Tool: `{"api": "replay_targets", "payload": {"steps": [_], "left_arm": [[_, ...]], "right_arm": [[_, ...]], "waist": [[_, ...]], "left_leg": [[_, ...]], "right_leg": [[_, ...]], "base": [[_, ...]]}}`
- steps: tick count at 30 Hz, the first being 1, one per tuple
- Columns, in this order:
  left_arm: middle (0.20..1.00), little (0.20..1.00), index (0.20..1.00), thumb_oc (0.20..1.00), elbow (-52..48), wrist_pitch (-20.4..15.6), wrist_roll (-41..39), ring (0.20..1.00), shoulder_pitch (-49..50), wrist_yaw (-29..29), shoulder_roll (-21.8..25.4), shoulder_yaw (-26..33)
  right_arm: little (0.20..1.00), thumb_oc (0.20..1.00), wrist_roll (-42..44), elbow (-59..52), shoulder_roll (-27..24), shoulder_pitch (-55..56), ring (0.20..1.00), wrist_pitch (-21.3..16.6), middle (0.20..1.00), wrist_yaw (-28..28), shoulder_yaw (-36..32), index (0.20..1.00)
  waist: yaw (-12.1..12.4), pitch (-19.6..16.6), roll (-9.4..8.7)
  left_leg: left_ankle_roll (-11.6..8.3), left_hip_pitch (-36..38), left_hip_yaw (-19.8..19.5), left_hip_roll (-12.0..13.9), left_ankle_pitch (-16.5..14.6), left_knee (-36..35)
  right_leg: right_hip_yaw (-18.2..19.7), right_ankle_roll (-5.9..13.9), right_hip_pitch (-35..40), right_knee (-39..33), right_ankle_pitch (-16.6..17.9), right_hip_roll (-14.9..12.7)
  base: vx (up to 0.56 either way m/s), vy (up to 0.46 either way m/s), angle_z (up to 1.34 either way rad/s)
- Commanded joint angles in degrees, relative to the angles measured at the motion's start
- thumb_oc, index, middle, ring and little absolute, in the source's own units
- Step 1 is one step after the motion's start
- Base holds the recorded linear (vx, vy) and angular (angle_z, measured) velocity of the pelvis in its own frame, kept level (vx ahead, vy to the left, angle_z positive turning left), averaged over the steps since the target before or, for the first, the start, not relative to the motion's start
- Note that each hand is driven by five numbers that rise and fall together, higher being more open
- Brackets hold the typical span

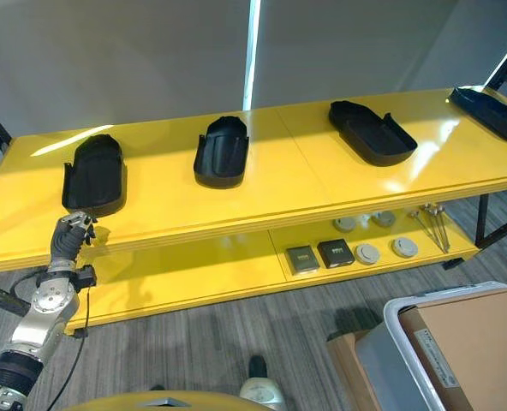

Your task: Move parts from the plastic box to the shelf.

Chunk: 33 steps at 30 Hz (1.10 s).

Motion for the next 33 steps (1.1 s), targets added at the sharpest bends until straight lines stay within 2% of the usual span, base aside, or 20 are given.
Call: {"api": "replay_targets", "payload": {"steps": [1, 9, 25, 33], "left_arm": [[0.200, 0.200, 0.200, 0.200, 2.92, -4.41, 1.91, 0.200, -9.40, 3.14, 1.17, 1.94], [0.200, 0.200, 0.200, 0.200, 11.72, -7.11, 2.87, 0.200, -14.82, 5.57, 0.77, 1.58], [0.200, 0.200, 0.200, 0.200, 26.33, -4.90, -1.14, 0.200, -21.04, 7.50, -3.27, 1.50], [0.200, 0.200, 0.200, 0.200, 31.54, -4.04, -1.31, 0.200, -23.34, 8.51, -3.47, 2.49]], "right_arm": [[1.000, 1.000, -1.79, -0.24, -2.54, -1.53, 1.000, -0.11, 1.000, 0.87, 1.67, 1.000], [1.000, 1.000, -2.74, 0.57, -3.27, -1.91, 1.000, -1.05, 1.000, 1.90, 2.79, 1.000], [1.000, 1.000, -4.53, 1.40, -3.89, -3.12, 1.000, -1.63, 1.000, 2.94, 3.94, 1.000], [1.000, 1.000, -4.83, 2.25, -4.04, -3.78, 1.000, -1.99, 1.000, 3.03, 4.55, 1.000]], "waist": [[-1.34, 2.52, -0.27], [-2.87, 2.67, -0.36], [-4.92, 3.11, -0.71], [-5.49, 3.60, -0.87]], "left_leg": [[1.55, -1.43, -0.49, 2.02, -3.61, 2.27], [1.50, -1.49, 0.28, 2.31, -3.64, 2.58], [1.59, -2.26, 0.88, 2.70, -3.75, 3.35], [1.56, -2.66, 0.95, 2.92, -3.67, 3.75]], "right_leg": [[1.50, 2.97, 3.84, 1.21, -5.30, -3.21], [2.67, 2.93, 3.06, 1.94, -5.60, -3.09], [4.34, 2.95, 1.65, 2.78, -5.82, -2.88], [4.65, 2.84, 1.28, 3.00, -5.90, -2.87]], "base": [[0.00, 0.000, 0.00], [0.01, -0.001, -0.06], [0.01, -0.005, -0.05], [0.00, 0.000, 0.00]]}}
